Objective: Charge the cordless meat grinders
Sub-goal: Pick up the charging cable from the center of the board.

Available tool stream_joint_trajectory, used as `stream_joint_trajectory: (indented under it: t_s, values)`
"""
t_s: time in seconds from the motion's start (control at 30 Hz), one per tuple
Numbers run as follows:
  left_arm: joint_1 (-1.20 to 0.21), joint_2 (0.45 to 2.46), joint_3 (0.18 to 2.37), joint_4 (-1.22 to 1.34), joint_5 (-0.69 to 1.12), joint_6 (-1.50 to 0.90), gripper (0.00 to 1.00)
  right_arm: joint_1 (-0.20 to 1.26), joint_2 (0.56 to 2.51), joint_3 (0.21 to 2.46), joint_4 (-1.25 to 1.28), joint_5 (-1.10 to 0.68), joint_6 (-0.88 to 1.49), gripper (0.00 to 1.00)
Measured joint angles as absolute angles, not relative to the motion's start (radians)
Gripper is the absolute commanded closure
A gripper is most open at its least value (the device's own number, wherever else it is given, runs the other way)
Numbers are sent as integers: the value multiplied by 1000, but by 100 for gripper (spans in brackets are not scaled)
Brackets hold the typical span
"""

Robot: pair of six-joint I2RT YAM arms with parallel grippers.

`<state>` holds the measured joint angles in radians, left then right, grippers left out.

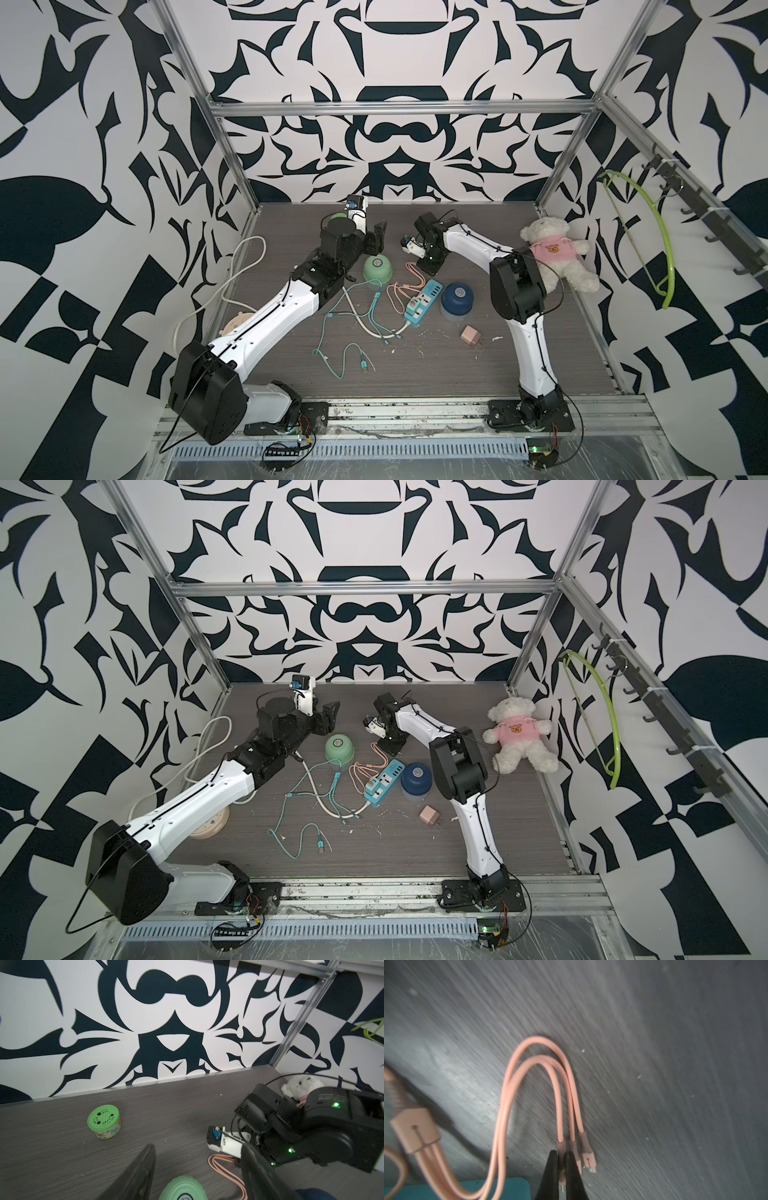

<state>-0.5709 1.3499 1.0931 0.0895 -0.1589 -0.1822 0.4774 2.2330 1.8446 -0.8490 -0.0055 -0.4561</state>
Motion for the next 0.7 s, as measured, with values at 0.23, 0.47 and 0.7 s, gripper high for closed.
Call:
stream_joint_trajectory:
  t_s: [0.23,0.47,0.7]
  values:
    - [-501,1449,1208,-60,171,-31,28,464,2042,1845,-863,-141,-452,100]
    - [-470,1607,1306,-145,460,-18,22,456,1864,1797,-867,-203,-439,100]
    - [-469,1763,1409,-177,611,-169,29,455,1765,1681,-850,-237,-435,100]
